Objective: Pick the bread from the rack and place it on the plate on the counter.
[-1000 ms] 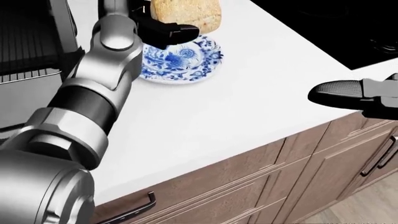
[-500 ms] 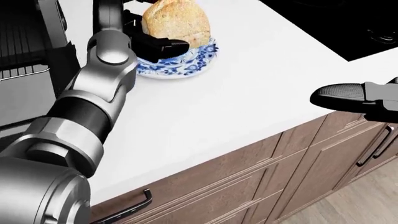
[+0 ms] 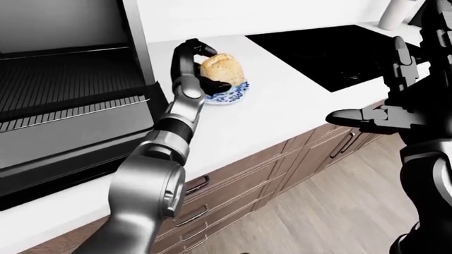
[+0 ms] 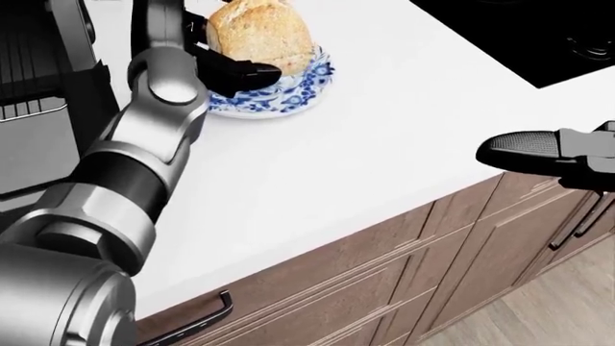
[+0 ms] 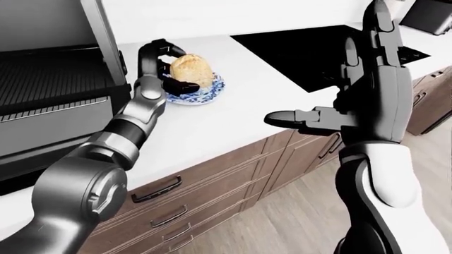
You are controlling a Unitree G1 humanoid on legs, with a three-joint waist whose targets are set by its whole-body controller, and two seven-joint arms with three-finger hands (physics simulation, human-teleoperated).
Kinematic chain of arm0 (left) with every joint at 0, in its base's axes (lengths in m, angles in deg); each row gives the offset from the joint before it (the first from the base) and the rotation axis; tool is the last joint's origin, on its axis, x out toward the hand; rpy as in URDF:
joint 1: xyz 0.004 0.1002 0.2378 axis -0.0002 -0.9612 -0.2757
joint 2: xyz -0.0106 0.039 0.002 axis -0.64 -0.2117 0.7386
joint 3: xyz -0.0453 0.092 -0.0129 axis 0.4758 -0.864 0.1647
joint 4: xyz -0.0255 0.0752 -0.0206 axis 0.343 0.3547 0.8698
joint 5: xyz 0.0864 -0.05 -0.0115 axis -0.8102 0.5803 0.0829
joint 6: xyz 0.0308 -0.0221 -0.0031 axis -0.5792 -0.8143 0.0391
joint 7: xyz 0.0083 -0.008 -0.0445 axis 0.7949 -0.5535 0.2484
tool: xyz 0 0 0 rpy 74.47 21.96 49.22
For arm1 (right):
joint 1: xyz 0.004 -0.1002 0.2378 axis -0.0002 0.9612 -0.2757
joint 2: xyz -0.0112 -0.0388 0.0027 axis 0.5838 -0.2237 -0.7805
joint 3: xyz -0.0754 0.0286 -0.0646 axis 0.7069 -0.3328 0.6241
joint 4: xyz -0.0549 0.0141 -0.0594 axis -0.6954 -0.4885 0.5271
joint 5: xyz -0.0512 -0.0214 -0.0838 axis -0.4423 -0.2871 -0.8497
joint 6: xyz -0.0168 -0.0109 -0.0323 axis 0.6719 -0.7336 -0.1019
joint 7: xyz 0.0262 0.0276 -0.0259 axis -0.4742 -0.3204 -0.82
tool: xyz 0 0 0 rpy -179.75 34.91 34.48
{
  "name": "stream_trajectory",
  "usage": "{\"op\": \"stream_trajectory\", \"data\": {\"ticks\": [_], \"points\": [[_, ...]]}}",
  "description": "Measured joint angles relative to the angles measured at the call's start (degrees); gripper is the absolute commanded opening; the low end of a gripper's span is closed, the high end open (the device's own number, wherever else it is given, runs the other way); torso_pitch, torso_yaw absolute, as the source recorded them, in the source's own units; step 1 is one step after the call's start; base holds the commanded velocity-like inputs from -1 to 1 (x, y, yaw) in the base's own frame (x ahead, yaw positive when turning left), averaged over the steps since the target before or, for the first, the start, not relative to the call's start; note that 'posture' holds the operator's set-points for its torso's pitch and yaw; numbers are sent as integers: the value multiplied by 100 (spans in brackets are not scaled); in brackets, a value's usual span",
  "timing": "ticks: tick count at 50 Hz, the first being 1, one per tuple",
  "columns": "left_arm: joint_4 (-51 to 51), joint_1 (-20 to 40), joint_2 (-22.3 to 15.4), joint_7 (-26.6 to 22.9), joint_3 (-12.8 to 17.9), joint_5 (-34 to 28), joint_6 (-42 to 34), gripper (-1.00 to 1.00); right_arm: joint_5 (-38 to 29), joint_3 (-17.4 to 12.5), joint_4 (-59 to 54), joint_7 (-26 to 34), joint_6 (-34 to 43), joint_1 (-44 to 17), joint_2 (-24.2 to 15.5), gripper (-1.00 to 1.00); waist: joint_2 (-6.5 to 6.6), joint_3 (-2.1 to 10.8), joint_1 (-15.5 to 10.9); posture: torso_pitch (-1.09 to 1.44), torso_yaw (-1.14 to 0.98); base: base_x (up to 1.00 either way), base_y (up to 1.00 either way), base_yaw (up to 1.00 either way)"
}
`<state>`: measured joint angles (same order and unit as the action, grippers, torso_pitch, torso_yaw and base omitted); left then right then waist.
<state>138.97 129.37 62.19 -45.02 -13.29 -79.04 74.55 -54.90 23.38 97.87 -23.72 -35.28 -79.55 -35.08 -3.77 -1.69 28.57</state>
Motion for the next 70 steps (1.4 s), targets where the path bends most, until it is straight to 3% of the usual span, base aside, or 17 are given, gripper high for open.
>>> {"op": "stream_trajectory", "data": {"ticks": [6,15,18,20,21,32,34,35,36,59,70], "points": [[12,-18,-7,33,17,-44,-36,-42,21,-44,32,11,46,-17,-13,100,3,-2,6,10,-43,0,0,0],[5,-23,-17,69,15,-95,-43,-23,23,-31,43,6,38,13,-6,100,-2,1,13,10,-43,0,0,0],[5,-22,-16,71,16,-105,-42,-4,-4,4,8,8,20,4,3,100,-1,-1,15,10,-43,0,0,0],[5,-20,-13,68,15,-111,-48,-2,-14,9,-13,15,19,-14,1,100,0,-3,14,10,-43,0,0,0],[5,-21,-13,66,14,-114,-49,21,-19,8,-19,18,18,-20,-1,100,0,-3,14,10,-43,0,0,0],[0,-1,-5,53,5,-152,-70,47,-13,-2,-30,19,52,-94,-22,100,-10,-3,9,10,-43,0,0,0],[0,2,-5,51,7,-157,-74,76,-3,-16,-33,21,58,-107,-35,100,-13,-3,8,10,-43,0,0,0],[-1,1,-3,48,10,-158,-75,78,6,-32,-24,22,63,-101,-38,100,-14,-2,6,10,-43,0,0,0],[-2,-3,-4,44,12,-158,-75,100,13,-43,-10,19,67,-90,-37,100,-15,-1,5,10,-43,0,0,0],[-65,153,-10,-31,-7,-109,-57,100,-34,22,11,10,4,14,35,100,-15,-3,1,10,-43,0,0,0],[-273,368,9,-316,-107,21,-37,100,-50,38,9,18,19,-13,80,100,-9,-12,2,10,-43,0,0,0]]}}
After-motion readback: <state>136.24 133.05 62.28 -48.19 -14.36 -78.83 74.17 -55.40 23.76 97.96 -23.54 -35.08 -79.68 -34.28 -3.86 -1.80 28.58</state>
